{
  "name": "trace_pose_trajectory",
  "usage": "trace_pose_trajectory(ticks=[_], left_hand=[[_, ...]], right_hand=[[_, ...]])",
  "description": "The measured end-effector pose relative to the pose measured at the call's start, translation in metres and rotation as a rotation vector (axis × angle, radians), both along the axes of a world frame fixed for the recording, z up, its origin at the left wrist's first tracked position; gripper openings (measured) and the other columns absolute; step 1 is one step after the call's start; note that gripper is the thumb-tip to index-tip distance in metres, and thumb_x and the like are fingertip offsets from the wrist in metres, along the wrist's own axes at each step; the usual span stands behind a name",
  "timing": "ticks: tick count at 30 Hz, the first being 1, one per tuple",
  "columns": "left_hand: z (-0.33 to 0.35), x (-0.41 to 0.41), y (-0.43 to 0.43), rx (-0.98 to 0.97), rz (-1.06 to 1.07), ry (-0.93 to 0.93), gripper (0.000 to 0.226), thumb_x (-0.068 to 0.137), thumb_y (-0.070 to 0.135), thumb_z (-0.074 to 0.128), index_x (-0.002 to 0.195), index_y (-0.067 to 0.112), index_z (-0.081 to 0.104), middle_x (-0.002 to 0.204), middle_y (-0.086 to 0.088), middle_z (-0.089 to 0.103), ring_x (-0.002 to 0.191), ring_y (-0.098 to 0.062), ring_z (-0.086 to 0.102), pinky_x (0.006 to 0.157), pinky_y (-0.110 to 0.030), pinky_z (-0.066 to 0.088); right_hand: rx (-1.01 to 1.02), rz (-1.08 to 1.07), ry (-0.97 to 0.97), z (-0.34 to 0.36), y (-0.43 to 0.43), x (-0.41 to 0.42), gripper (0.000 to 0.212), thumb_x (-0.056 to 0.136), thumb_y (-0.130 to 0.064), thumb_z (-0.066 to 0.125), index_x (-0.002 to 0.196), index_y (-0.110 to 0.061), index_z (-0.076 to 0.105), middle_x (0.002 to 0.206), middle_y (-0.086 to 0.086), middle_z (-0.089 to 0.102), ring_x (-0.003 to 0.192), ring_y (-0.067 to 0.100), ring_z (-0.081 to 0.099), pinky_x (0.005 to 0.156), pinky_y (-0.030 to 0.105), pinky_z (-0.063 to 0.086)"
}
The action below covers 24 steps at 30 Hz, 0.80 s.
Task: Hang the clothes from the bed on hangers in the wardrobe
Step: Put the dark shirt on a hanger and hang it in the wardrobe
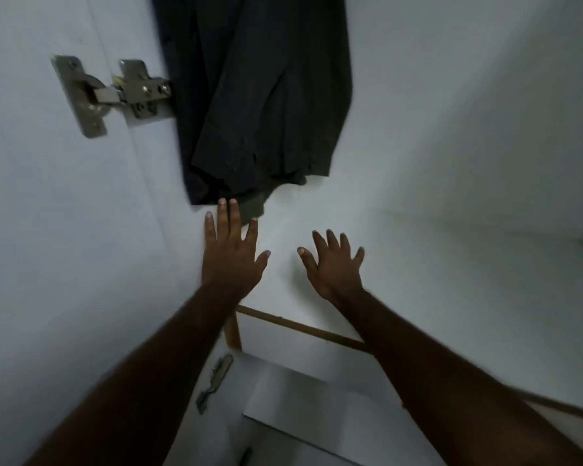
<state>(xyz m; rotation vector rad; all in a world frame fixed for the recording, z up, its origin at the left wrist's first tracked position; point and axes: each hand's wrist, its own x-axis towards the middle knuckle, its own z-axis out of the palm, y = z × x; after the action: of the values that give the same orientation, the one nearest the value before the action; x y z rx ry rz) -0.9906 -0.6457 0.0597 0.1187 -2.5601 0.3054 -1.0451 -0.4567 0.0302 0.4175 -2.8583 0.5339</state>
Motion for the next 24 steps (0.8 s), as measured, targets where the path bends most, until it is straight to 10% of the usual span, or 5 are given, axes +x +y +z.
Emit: trace_pose_trajectory(ticks=[15,24], left_hand=[[-0.041,0.084,0.202,0.024,-0.69,-0.377,0.082,0.094,0.061,0.039,0.156,0.018,0.006,0.161,-0.02,-0.006,0.148,-0.038,-0.013,0.119,-0.057,0.003],[-0.103,0.237,0.268,-0.064,-0.933,-0.601,0.087,0.091,0.063,0.044,0.156,0.018,0.006,0.162,-0.017,0.001,0.149,-0.034,-0.004,0.119,-0.052,0.009]], right_hand=[[0.097,-0.574,0.006,-0.037,0.191,0.208,0.094,0.079,-0.073,-0.013,0.157,-0.024,0.007,0.164,0.01,0.008,0.151,0.031,0.001,0.116,0.062,0.002],[-0.053,-0.827,-0.174,-0.101,0.248,0.414,0.077,0.097,-0.066,0.021,0.158,-0.021,0.004,0.164,0.013,0.0,0.151,0.031,-0.002,0.116,0.061,-0.002]])
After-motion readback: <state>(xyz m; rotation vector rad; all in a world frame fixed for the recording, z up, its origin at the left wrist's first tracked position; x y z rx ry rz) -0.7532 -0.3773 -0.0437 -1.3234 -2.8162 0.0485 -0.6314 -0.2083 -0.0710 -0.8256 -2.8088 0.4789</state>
